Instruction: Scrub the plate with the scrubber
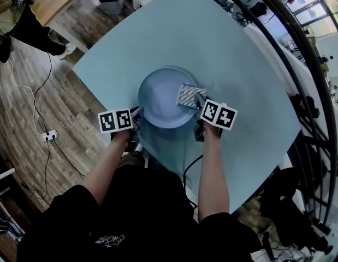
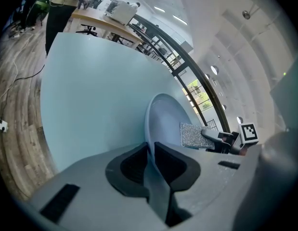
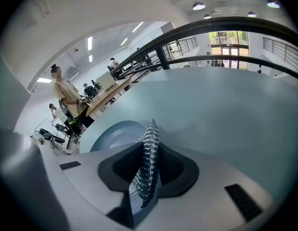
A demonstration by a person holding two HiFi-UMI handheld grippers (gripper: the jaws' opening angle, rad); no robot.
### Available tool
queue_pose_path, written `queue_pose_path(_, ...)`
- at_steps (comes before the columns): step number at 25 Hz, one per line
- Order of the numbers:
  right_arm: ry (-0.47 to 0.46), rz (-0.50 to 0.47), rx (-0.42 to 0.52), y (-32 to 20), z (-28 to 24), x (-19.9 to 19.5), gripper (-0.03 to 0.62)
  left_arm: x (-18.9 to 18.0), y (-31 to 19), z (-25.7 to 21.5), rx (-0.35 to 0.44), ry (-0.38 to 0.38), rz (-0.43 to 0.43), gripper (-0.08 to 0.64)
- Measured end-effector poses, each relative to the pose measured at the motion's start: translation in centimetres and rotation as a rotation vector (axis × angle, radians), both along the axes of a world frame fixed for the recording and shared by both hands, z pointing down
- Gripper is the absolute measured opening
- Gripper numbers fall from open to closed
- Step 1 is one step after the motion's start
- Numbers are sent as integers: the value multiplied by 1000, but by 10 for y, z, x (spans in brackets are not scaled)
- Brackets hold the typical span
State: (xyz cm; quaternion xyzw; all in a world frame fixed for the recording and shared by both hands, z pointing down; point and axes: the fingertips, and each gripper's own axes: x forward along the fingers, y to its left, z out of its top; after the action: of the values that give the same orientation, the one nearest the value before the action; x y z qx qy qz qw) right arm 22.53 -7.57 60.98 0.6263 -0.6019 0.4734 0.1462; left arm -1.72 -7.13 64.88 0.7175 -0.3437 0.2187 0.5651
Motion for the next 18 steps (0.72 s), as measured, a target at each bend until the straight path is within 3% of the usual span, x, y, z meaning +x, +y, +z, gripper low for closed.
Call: queue_pose_path(18,3,-49,-43,42,-5,-7,86,4,-4,-2,12,2,28,52)
